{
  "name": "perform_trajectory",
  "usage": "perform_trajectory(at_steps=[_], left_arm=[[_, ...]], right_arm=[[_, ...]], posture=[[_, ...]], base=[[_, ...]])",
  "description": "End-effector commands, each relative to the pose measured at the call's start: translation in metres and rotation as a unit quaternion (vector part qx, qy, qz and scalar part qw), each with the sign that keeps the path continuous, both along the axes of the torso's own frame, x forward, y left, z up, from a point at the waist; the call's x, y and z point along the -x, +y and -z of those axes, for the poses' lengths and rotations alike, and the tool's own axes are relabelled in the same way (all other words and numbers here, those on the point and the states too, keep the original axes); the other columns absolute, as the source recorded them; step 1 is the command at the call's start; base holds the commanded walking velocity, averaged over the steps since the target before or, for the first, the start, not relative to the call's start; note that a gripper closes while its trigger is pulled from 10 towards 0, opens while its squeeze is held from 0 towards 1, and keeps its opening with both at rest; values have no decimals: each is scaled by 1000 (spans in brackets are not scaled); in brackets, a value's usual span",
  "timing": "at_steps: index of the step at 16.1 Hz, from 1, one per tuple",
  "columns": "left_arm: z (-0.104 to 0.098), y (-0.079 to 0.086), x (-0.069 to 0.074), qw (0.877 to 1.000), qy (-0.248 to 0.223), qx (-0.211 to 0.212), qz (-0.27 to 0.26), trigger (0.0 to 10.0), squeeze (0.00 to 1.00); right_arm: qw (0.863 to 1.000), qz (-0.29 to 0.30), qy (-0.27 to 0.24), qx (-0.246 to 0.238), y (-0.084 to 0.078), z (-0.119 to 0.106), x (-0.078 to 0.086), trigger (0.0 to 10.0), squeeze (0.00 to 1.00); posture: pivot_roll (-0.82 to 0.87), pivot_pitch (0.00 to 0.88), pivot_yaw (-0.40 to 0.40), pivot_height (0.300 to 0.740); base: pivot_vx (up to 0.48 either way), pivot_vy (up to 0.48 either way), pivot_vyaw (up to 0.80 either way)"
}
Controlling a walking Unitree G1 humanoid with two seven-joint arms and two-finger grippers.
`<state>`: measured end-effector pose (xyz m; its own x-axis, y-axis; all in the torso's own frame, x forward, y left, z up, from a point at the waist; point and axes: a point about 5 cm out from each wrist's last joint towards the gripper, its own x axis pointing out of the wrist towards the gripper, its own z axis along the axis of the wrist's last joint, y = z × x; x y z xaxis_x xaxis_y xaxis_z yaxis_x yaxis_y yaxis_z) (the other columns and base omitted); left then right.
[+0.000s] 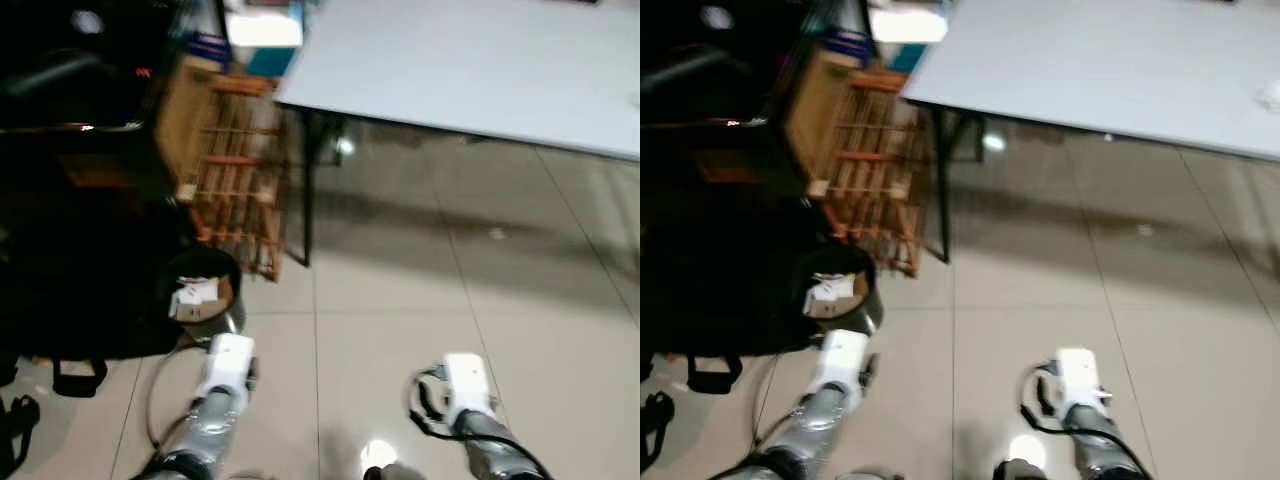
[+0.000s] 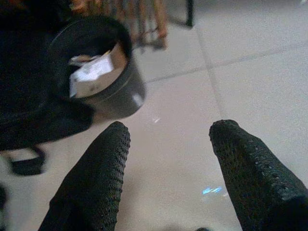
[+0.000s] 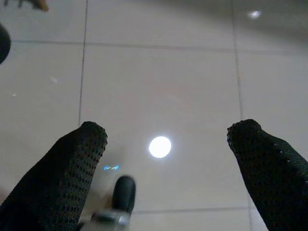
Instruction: Picking trash to rubbish bin
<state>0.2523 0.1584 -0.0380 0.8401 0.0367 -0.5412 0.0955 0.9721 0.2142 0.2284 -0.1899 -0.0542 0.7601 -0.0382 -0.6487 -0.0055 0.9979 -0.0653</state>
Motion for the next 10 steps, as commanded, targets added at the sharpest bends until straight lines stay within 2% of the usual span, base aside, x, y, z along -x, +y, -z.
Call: perform_trajectory(at_steps=[1,2,10], left_arm=[[6,15,9,1000,17,-15,-10,10000,0],[6,15,8,1000,17,-15,-9,10000,0],[5,13,7,1000,12,-13,-5,10000,0]], right_arm=[[1000,-9,1,-8,10,1,-1,10000,0],[1000,-10,1,-8,11,1,0,10000,0],[1000,-10,0,-9,11,1,-2,10000,0]], posture=[[4,183,3,740],[4,182,3,740],[7,189,1,740]], base=[[330,0,0],[307,0,0],[0,0,0]])
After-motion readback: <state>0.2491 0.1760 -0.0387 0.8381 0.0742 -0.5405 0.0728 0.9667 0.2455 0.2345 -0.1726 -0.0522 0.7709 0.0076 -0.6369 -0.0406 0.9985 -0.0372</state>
